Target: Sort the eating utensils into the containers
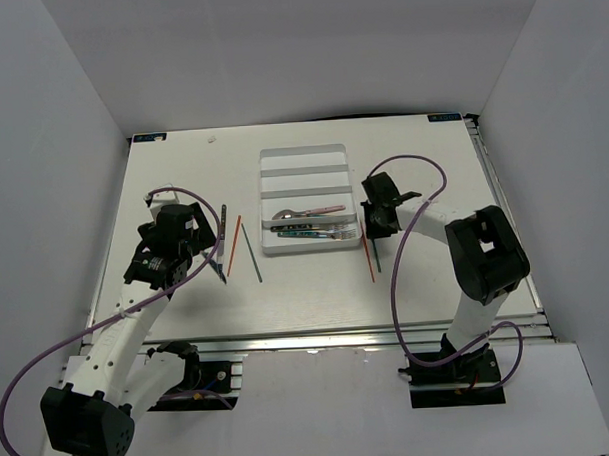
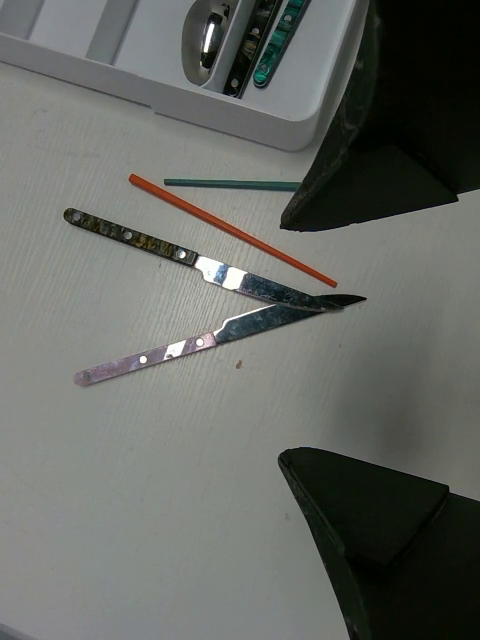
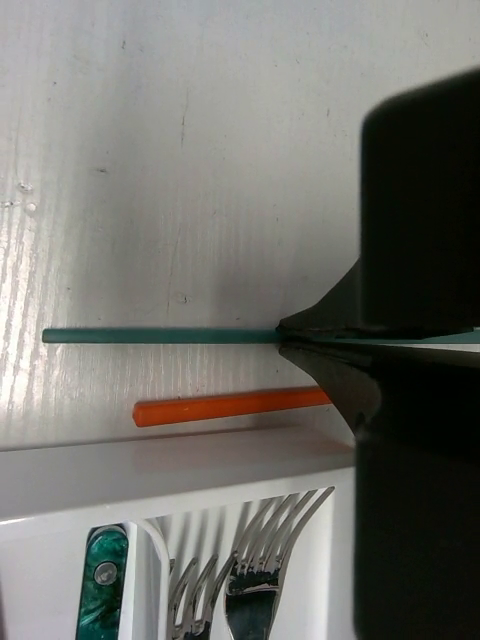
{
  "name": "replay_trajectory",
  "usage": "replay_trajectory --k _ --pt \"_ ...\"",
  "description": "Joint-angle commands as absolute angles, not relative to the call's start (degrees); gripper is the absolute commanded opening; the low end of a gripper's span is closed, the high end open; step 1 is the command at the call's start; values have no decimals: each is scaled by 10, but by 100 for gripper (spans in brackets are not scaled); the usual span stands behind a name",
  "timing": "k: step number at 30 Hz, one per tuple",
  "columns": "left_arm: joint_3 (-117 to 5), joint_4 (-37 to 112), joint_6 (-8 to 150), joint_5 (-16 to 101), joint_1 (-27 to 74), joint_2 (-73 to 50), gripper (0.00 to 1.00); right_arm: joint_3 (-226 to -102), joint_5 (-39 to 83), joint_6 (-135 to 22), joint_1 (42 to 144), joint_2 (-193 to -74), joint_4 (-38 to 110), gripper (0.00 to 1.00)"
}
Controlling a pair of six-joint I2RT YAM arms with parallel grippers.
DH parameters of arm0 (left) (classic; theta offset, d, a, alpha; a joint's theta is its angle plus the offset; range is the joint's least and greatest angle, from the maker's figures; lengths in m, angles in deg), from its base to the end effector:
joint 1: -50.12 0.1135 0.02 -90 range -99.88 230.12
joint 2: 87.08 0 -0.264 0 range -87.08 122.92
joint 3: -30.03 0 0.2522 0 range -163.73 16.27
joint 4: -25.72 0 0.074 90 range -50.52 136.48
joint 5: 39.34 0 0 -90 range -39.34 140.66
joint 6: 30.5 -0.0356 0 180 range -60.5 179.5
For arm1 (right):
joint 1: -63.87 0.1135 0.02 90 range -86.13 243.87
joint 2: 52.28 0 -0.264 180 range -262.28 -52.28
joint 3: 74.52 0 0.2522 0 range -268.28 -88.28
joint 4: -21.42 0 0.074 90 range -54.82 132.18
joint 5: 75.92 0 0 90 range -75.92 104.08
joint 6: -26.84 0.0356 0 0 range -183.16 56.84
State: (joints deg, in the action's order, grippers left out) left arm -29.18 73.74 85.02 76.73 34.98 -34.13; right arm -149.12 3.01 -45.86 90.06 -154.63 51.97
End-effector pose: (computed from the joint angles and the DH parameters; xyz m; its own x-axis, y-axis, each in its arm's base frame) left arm 0.1882 -0.0347 0.2811 -0.5449 -0.2535 -0.7993 -0.3508 0.9347 -0.0572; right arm 0.3233 0.1514 0.1613 -0.8308 -0.0834 -0.5503 -0.1001 0.9950 0.0003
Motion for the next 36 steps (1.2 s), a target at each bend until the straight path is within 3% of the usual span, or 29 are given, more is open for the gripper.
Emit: replay_trajectory --k 1,11,16,24,28,36 --pt "-294 732 848 769 347 -346 98 -1464 42 -469 894 -1563 562 0" --pt "-294 732 848 770 346 -346 98 -1582 1 -569 889 -1491 622 0" --pt "-294 732 848 771 346 -345 98 -1660 77 -705 890 -1497 597 0" --pt "-293 732 849 773 346 -349 98 -1839 267 -1044 912 -1596 604 0" --pt "-293 731 849 770 346 -347 98 -1901 291 -1217 940 -1654 608 0" --pt "-293 731 847 764 346 -344 98 -2026 263 -1311 976 -1793 625 0"
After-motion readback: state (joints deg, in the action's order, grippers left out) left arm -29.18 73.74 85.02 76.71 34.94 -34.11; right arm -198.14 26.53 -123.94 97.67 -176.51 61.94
